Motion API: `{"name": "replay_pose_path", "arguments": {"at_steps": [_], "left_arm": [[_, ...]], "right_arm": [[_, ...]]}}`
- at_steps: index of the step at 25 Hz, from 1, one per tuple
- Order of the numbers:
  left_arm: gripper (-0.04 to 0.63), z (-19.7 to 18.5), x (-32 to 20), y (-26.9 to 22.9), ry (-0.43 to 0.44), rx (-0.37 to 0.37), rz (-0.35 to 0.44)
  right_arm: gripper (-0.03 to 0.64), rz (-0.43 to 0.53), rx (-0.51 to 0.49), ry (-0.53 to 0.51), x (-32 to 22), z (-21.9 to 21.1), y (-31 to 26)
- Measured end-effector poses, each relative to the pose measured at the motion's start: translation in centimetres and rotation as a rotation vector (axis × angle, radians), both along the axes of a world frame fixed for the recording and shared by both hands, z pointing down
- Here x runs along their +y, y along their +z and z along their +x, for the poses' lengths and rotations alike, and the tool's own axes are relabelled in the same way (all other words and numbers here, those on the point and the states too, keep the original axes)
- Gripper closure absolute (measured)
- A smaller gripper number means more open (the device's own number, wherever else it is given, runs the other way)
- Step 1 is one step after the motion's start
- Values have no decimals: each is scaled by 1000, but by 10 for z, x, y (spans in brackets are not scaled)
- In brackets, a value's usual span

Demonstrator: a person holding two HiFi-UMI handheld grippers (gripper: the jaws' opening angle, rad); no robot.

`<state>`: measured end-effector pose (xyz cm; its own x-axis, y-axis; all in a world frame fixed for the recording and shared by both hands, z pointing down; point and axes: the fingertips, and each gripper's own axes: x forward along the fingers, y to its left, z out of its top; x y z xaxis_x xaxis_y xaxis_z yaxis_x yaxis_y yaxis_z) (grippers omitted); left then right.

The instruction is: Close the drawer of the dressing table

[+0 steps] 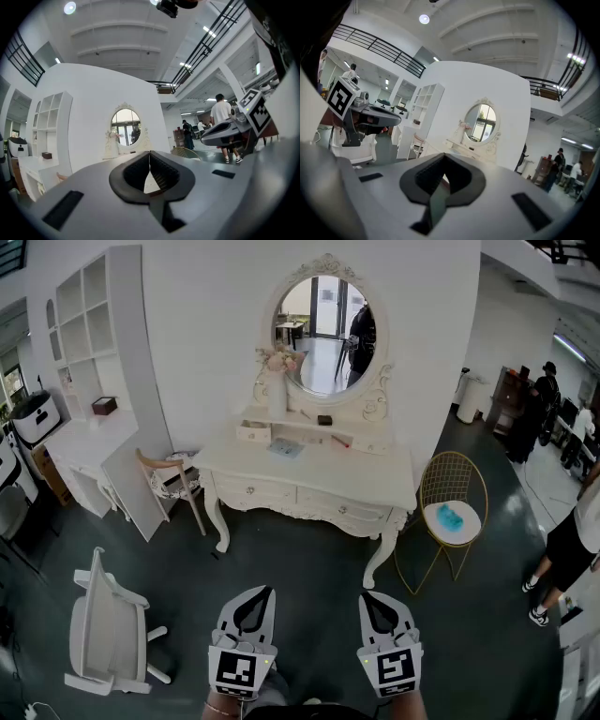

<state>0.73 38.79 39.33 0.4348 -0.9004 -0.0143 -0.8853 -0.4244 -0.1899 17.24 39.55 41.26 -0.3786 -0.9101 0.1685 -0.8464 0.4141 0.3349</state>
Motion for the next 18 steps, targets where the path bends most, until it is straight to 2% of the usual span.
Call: {"name": "replay_pose_path", "arguments": {"at_steps": [9,18], "left_arm": [[578,0,-6,7,-9,2,-19],[578,-6,-30,12,-27,18,-31]], "right_arm": [[607,17,-37,24,-9,9,-3],[607,11,-20,22,-36,4,3]]}}
